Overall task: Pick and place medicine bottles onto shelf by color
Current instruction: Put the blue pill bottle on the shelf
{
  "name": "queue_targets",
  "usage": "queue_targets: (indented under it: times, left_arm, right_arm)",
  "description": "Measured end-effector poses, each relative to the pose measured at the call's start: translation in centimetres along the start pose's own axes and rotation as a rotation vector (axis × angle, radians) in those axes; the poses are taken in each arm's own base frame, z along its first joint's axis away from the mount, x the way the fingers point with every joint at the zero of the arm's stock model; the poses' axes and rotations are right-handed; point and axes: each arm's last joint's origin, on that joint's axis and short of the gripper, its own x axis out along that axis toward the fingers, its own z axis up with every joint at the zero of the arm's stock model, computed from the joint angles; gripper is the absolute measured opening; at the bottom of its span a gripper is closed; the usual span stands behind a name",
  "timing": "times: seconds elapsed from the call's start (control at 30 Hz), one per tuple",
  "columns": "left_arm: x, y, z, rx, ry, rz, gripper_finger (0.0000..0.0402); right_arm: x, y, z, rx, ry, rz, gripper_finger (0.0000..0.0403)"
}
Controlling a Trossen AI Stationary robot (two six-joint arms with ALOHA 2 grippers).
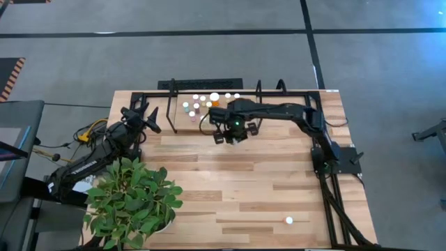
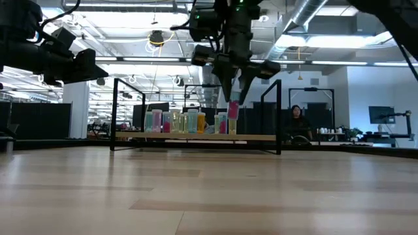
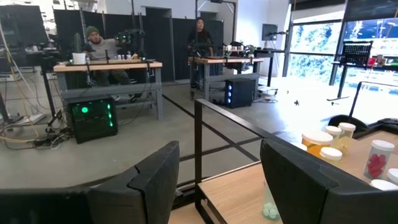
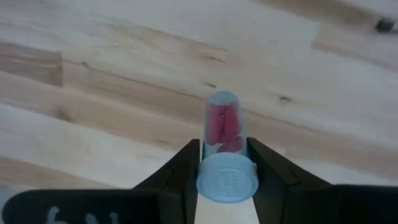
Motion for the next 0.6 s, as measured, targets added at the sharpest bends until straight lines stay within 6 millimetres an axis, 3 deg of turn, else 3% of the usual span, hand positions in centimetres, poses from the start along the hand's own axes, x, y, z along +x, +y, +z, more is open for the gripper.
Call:
queue_targets:
  times: [0.37, 0.6]
  left_arm:
    - [0.0, 0.0, 0.0, 0.0, 0.0, 0.001, 0.0214]
    - [0.0, 0.0, 0.0, 0.0, 0.0, 0.001, 0.0214]
  right_arm:
    - [0.6, 0.5, 2.9, -0.226, 0.027, -0.052, 0.0131]
    - [-0.1, 0.3, 4.7, -0.301, -0.002, -0.031, 0.0131]
